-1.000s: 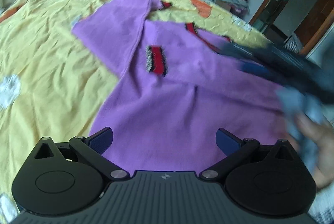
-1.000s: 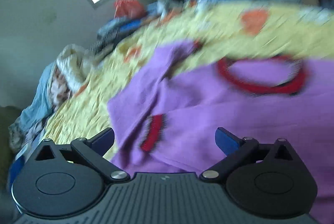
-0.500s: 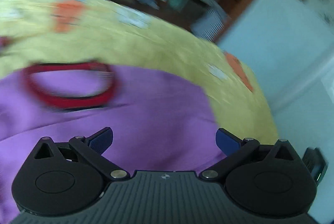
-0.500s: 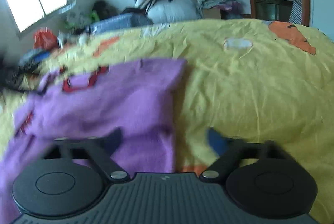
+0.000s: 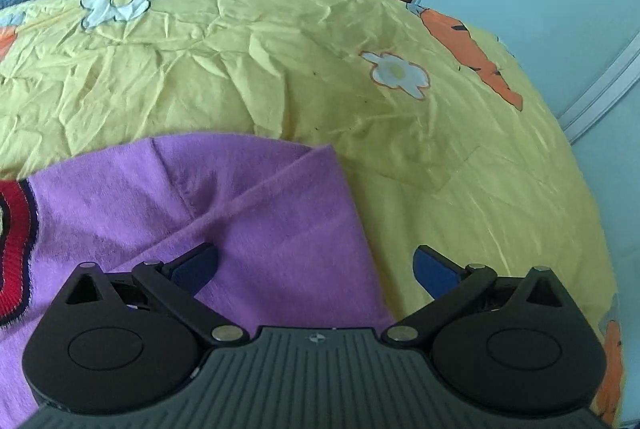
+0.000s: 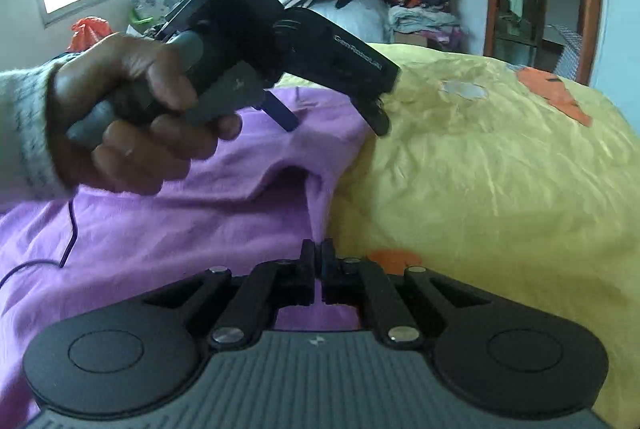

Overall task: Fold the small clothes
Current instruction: 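Lay the sleeve on the body and open the right tool, then move the left tool to the other sleeve cuff and grasp it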

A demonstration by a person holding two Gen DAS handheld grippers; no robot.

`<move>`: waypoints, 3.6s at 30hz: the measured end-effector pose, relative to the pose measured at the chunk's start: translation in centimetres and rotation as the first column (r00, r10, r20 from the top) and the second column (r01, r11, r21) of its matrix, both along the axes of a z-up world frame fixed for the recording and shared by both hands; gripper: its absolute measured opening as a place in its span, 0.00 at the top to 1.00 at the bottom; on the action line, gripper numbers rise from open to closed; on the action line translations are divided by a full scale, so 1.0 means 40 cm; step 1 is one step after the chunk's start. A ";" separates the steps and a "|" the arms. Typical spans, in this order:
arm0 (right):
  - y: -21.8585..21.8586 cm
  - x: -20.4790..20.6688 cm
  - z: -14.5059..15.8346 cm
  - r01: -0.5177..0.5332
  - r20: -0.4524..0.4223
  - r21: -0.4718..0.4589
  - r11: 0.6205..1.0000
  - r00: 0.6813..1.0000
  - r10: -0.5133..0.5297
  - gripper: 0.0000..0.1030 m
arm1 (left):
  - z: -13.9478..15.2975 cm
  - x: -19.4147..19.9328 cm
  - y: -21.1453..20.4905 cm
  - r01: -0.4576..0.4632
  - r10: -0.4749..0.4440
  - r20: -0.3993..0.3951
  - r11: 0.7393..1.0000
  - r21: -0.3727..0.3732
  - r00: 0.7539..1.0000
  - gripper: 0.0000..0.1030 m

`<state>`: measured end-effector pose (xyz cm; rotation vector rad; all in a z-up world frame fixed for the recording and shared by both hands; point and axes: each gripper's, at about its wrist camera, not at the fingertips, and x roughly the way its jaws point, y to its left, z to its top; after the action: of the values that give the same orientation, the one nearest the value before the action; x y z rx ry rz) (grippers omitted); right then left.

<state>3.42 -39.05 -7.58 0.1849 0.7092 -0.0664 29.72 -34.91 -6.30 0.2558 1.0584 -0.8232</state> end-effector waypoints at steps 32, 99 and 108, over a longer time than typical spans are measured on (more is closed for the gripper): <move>-0.180 0.385 0.036 0.086 -0.028 -0.059 0.994 0.996 -0.088 0.96 | -0.027 -0.084 0.795 -0.203 0.192 0.291 0.979 0.007 0.937 0.00; 0.277 0.180 -0.015 -0.119 0.154 0.166 0.979 0.984 0.094 0.00 | 0.235 -0.255 2.017 -0.734 0.834 -0.139 0.377 -0.564 0.535 0.93; 0.285 0.195 -0.027 -0.129 0.104 0.165 0.978 0.988 0.112 0.00 | 0.129 -0.442 2.209 -0.796 0.875 -0.200 0.278 -0.538 0.441 0.93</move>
<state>11.23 -27.64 -8.65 0.3078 0.6302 0.1193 12.03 53.44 -1.14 -0.7576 0.5978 -0.0653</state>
